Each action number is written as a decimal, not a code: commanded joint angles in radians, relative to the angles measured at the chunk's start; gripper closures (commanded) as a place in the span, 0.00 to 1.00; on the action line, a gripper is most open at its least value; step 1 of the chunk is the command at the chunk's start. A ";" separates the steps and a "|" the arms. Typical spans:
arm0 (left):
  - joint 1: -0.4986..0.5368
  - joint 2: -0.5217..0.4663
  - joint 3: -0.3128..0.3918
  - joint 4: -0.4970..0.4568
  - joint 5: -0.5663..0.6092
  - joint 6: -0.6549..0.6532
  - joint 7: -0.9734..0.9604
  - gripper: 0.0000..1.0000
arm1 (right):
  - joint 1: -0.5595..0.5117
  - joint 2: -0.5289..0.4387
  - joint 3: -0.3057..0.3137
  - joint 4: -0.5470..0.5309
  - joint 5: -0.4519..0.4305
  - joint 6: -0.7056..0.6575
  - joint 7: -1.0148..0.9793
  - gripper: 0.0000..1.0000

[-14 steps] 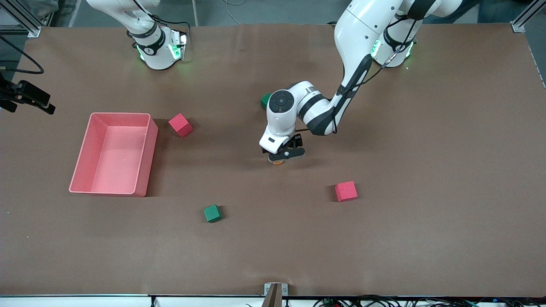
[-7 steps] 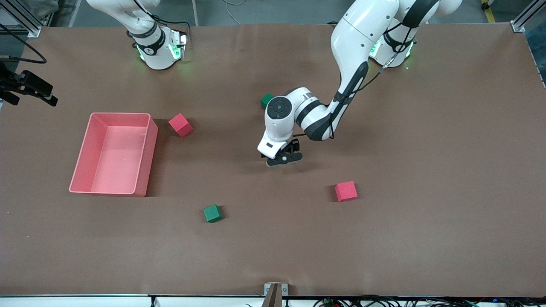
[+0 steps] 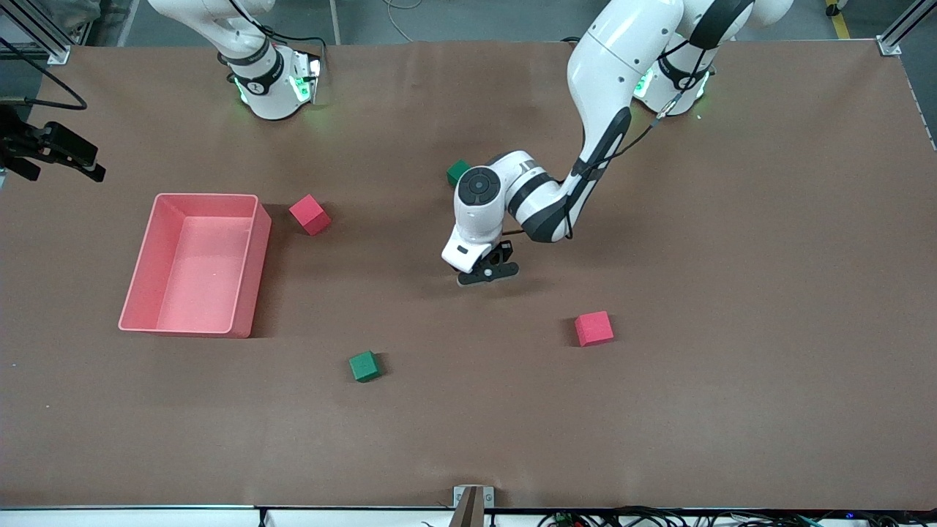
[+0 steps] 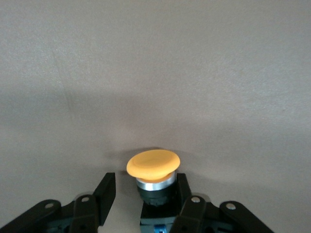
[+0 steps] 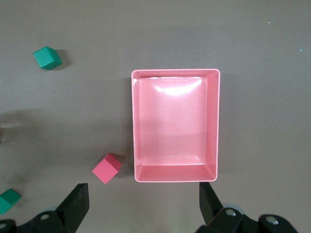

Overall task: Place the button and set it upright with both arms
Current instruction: 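Close the left gripper around the yellow button body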

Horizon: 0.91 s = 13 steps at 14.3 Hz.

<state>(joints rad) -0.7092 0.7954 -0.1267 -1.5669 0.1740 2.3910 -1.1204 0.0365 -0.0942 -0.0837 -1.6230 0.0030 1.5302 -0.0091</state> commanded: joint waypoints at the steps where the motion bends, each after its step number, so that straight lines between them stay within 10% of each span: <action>1: -0.012 0.021 0.004 0.022 0.015 -0.003 -0.035 0.66 | -0.012 -0.019 0.013 -0.025 0.000 0.004 -0.011 0.00; 4: -0.012 0.021 0.002 0.024 0.015 -0.003 -0.038 1.00 | -0.012 -0.018 0.013 -0.026 0.000 0.002 -0.011 0.00; 13: 0.085 -0.140 0.016 0.019 0.024 -0.298 -0.091 1.00 | -0.012 -0.019 0.013 -0.025 0.002 -0.012 -0.011 0.00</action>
<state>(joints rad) -0.6633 0.7385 -0.1070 -1.5138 0.1747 2.1878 -1.1915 0.0365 -0.0942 -0.0808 -1.6282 0.0030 1.5182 -0.0097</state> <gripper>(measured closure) 0.670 0.000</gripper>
